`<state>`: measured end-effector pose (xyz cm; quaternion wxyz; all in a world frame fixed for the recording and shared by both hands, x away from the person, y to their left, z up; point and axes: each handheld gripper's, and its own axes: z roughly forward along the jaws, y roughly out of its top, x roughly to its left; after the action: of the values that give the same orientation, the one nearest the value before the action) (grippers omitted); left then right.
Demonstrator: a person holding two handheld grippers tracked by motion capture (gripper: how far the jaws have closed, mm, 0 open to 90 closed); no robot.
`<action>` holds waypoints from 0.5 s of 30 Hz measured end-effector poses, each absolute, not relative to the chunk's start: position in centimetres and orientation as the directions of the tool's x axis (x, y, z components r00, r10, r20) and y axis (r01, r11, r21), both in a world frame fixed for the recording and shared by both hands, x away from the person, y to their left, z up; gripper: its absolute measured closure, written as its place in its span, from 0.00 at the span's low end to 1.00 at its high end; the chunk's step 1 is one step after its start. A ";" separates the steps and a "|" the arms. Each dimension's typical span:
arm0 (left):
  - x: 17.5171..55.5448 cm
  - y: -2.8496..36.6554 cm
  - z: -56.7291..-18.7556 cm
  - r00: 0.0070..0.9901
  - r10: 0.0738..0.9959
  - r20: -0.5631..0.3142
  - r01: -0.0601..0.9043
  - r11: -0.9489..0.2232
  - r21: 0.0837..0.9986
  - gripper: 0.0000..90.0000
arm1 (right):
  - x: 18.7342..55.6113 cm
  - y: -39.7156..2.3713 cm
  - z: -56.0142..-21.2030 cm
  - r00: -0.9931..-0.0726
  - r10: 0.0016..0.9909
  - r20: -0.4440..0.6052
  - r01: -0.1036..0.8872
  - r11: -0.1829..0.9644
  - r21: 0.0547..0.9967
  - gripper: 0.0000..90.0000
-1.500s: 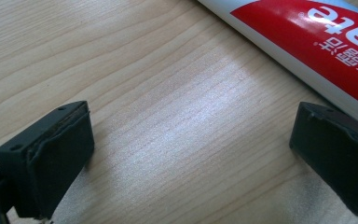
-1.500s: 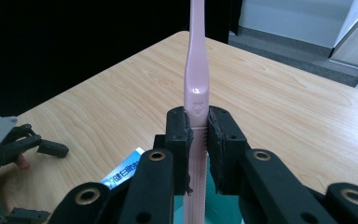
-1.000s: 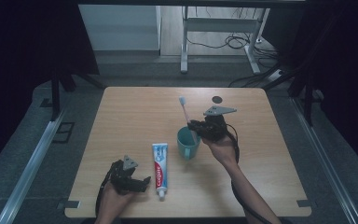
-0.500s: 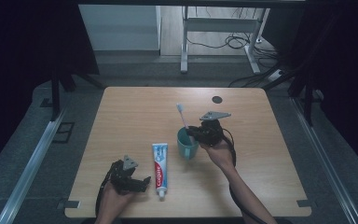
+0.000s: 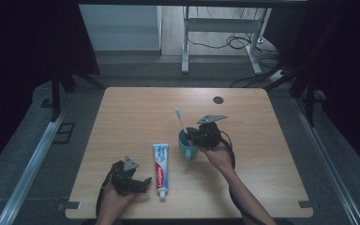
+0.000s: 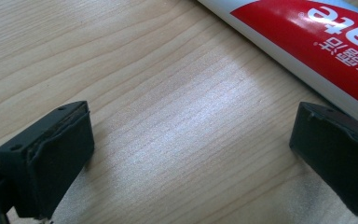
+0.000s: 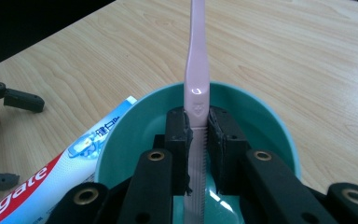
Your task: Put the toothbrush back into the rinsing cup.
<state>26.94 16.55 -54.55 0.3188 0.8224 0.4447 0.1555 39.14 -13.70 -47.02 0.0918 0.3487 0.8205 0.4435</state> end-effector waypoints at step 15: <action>26.9 16.5 -54.6 0.555 0.831 -0.029 0.633 -0.399 0.664 0.00 | 39.4 -13.5 -47.7 -0.737 0.656 0.160 0.524 0.407 0.748 0.85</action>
<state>26.93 16.54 -54.56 0.3196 0.8217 0.4454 0.1555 39.41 -13.50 -47.67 0.0797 0.3535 0.8349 0.4143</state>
